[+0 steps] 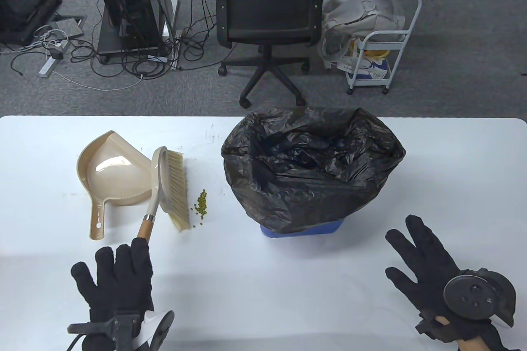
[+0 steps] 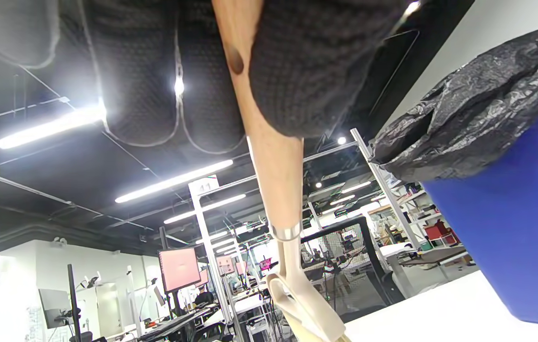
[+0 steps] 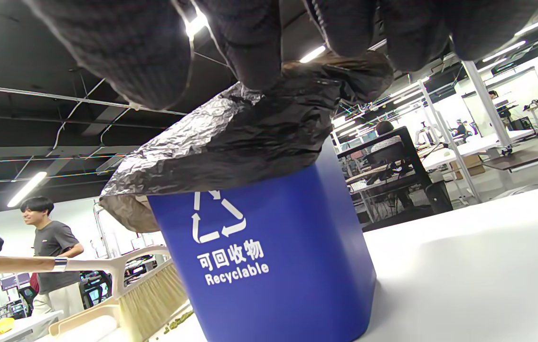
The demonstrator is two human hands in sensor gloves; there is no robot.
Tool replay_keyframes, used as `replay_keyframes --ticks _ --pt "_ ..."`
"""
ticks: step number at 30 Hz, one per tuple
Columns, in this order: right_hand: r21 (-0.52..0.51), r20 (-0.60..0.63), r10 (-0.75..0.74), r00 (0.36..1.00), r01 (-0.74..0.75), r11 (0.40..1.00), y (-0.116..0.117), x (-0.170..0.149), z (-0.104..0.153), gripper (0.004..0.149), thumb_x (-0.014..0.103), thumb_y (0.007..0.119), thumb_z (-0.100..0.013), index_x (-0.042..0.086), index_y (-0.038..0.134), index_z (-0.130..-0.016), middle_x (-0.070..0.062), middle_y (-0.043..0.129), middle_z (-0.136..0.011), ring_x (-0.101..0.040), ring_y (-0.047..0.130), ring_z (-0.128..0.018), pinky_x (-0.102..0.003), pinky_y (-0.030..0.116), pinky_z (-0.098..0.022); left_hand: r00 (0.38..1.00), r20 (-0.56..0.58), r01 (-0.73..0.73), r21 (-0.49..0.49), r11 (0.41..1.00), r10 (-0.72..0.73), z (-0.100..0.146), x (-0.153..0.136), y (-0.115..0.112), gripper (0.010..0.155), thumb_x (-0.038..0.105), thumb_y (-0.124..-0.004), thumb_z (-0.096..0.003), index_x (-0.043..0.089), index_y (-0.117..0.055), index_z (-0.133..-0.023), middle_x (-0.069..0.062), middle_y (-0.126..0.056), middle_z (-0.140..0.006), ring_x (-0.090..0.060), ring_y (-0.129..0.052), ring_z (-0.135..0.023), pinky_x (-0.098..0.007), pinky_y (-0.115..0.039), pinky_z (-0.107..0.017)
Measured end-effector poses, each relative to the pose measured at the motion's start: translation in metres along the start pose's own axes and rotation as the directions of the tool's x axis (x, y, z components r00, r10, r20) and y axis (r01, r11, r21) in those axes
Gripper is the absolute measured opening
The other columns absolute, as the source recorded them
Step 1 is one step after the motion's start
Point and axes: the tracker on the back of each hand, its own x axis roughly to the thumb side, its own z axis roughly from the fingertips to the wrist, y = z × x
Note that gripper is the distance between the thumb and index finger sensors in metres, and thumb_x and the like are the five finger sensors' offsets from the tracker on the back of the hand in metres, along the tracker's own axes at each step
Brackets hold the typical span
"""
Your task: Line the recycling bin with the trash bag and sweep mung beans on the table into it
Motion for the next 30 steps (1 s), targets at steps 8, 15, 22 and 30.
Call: replay_keyframes --ticks 8,15,22,30 --pt "0.0 0.01 -0.003 1.0 0.003 1.0 0.0 0.001 0.001 0.074 0.047 0.077 -0.05 0.01 0.063 -0.112 -0.042 0.043 -0.112 -0.071 0.055 -0.093 -0.076 0.056 -0.06 0.999 0.027 0.018 0.025 1.0 -0.019 0.0 0.018 0.001 0.058 0.021 -0.096 -0.0432 0.008 -0.085 -0.099 -0.023 -0.099 -0.084 -0.058 -0.098 -0.078 -0.088 -0.063 -0.058" --pt "-0.003 0.016 -0.004 1.0 0.005 1.0 0.0 0.001 0.001 0.073 0.046 0.077 -0.05 0.01 0.063 -0.112 -0.041 0.042 -0.112 -0.071 0.055 -0.093 -0.076 0.056 -0.06 0.999 0.025 0.026 0.036 0.999 -0.027 -0.008 0.035 0.0 0.058 0.021 -0.096 -0.0429 0.008 -0.085 -0.098 -0.023 -0.1 -0.084 -0.058 -0.098 -0.077 -0.088 -0.064 -0.057" --pt "-0.008 0.019 -0.005 1.0 0.005 1.0 -0.001 0.002 0.002 0.073 0.046 0.077 -0.05 0.01 0.063 -0.112 -0.041 0.043 -0.112 -0.071 0.055 -0.093 -0.076 0.056 -0.06 1.0 -0.005 0.007 0.068 0.998 -0.007 -0.013 0.031 0.008 0.058 0.021 -0.096 -0.0431 0.008 -0.085 -0.098 -0.023 -0.1 -0.084 -0.057 -0.099 -0.077 -0.088 -0.065 -0.057" --pt "0.032 0.104 0.065 0.992 -0.068 0.997 0.008 0.034 -0.015 0.073 0.046 0.077 -0.05 0.009 0.063 -0.112 -0.041 0.047 -0.111 -0.07 0.059 -0.092 -0.076 0.057 -0.06 0.998 0.005 -0.058 0.106 0.993 0.058 -0.01 0.029 0.027 0.058 0.022 -0.096 -0.043 0.009 -0.086 -0.098 -0.023 -0.1 -0.083 -0.057 -0.099 -0.077 -0.088 -0.063 -0.058"
